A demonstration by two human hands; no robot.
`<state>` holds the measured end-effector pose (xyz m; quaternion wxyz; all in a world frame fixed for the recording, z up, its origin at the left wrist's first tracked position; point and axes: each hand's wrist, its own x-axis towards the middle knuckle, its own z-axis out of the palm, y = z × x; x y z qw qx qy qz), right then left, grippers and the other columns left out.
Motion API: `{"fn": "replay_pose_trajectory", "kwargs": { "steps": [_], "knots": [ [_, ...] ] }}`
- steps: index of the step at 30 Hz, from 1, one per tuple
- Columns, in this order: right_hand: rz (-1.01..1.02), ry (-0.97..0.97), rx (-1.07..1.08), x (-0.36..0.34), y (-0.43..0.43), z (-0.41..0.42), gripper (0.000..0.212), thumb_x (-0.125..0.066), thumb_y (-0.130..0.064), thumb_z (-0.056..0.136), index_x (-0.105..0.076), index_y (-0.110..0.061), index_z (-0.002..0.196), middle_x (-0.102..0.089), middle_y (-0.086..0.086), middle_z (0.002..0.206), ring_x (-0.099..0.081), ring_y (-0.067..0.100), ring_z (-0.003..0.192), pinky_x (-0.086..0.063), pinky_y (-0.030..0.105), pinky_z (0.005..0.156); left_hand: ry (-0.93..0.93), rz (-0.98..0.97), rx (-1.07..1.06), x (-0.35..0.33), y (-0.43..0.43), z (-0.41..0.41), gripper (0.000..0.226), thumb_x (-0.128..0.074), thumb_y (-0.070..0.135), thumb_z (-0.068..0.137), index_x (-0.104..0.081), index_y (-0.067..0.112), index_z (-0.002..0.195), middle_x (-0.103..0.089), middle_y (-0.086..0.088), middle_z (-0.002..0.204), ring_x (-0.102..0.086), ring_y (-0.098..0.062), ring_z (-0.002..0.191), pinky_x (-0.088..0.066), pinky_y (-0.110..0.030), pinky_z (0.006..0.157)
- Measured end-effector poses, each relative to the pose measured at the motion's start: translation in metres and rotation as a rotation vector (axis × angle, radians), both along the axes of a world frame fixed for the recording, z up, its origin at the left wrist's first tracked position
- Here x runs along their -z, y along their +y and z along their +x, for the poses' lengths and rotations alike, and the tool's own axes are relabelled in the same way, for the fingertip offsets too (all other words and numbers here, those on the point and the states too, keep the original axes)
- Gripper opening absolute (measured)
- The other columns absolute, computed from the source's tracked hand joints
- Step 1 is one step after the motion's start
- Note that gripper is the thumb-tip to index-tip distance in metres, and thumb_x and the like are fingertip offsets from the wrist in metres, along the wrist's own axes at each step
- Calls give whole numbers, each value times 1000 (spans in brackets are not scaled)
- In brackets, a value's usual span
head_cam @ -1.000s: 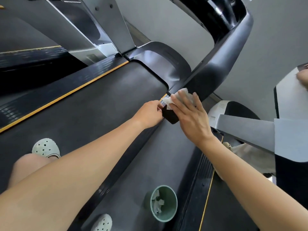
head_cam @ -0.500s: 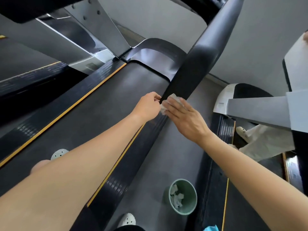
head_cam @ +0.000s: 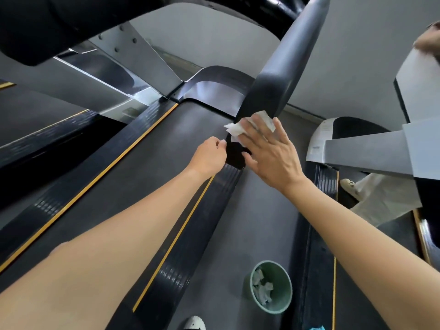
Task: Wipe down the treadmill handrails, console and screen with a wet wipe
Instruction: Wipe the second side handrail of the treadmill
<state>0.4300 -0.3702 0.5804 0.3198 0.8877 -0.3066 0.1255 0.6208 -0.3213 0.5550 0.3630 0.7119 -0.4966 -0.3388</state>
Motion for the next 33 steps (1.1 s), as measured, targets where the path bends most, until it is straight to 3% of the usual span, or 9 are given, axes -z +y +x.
{"fn": "replay_pose_trajectory", "kwargs": {
  "steps": [4, 9, 13, 18, 25, 29, 31, 33],
  "knots": [
    [49, -143, 29, -1, 4, 8, 58, -50, -45, 100, -49, -18, 152, -30, 1, 167, -14, 21, 158, -8, 48, 129, 54, -32, -32, -9, -3, -4, 30, -38, 34, 110, -59, 14, 115, -61, 0, 105, -58, -18, 98, -40, -29, 72],
    [144, 50, 39, 34, 25, 1, 68, -48, -49, 99, -37, -19, 159, -22, 0, 170, -5, 19, 159, -4, 46, 129, 78, -106, -27, -21, -2, -9, 27, -39, 30, 110, -56, 15, 125, -61, 0, 117, -58, -16, 107, -44, -28, 88],
    [72, -174, 24, -1, 11, 2, 57, -53, -39, 99, -49, -16, 151, -32, 1, 166, -17, 20, 157, -11, 47, 129, 73, -97, -15, -24, -5, -10, 28, -39, 33, 111, -54, 16, 126, -60, 0, 118, -58, -15, 106, -44, -24, 78],
    [54, -503, 60, -23, 0, 14, 54, -56, -32, 101, -50, -9, 150, -35, 5, 164, -25, 28, 155, -19, 51, 127, 99, -127, -19, -39, -12, -16, 33, -39, 39, 110, -55, 16, 126, -62, -1, 119, -60, -15, 107, -45, -23, 75],
    [126, -453, 10, -1, 15, 11, 54, -57, -29, 102, -48, -12, 152, -35, 4, 164, -22, 21, 156, -20, 47, 127, 79, -193, -10, -60, -25, -20, 25, -45, 35, 107, -55, 19, 124, -60, 0, 123, -59, -16, 112, -47, -30, 92],
    [151, -570, 60, -39, -10, 26, 49, -44, -24, 107, -45, -9, 153, -36, 8, 164, -25, 27, 155, -21, 48, 127, 75, -236, 14, -72, -34, -19, 25, -53, 37, 105, -56, 22, 124, -62, 2, 122, -62, -12, 109, -51, -28, 91],
    [240, -645, 99, -59, -25, 33, 50, -38, -24, 109, -40, -5, 155, -36, 13, 163, -25, 30, 155, -21, 46, 127, 40, -252, 41, -82, -37, -22, 29, -52, 33, 106, -53, 19, 131, -60, 1, 128, -60, -13, 113, -46, -22, 86],
    [364, -753, 148, -73, -37, 37, 51, -34, -26, 109, -38, -6, 156, -34, 14, 164, -23, 27, 156, -21, 43, 127, -19, -275, 61, -91, -39, -26, 36, -49, 25, 106, -47, 15, 141, -53, 1, 138, -54, -13, 121, -39, -21, 92]
  ]
}}
